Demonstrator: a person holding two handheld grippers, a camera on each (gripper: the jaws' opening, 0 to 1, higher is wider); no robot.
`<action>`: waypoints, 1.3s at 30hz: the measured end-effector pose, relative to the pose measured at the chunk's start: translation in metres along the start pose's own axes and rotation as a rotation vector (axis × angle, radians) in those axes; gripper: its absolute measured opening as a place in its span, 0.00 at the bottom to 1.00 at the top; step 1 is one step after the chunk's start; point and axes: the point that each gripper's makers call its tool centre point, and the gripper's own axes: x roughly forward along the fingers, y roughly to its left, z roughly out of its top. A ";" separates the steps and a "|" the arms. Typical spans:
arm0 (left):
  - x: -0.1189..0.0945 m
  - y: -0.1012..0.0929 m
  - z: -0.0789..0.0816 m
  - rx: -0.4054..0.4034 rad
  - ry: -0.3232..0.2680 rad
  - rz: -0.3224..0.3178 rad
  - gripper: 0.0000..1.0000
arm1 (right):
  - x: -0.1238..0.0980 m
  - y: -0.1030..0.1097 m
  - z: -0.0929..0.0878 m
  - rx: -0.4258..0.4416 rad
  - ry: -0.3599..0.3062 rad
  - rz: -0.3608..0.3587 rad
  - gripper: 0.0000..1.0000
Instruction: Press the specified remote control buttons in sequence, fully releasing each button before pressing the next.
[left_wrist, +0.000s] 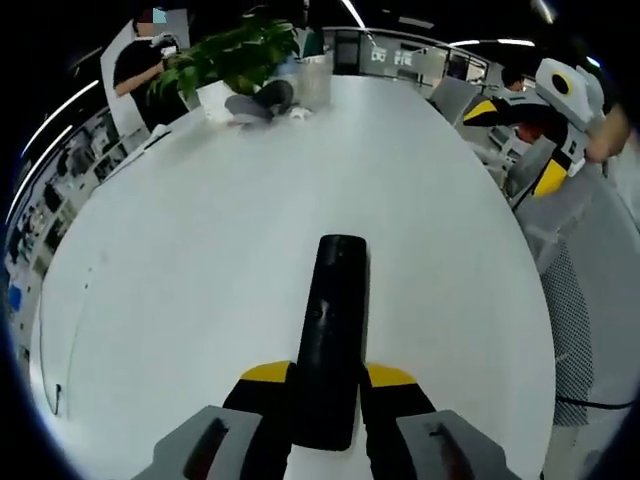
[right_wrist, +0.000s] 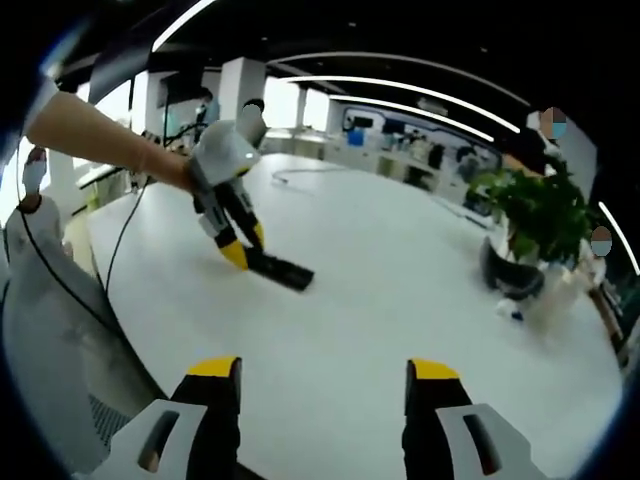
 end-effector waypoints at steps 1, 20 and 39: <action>0.000 0.000 0.000 -0.001 0.002 0.001 0.26 | 0.000 -0.001 0.000 0.002 -0.002 -0.002 0.64; -0.005 -0.019 -0.008 0.078 0.067 -0.049 0.24 | 0.000 0.000 0.001 0.000 -0.007 0.008 0.63; -0.014 -0.050 -0.023 0.123 0.123 -0.076 0.23 | 0.002 0.005 -0.002 -0.043 0.021 0.017 0.63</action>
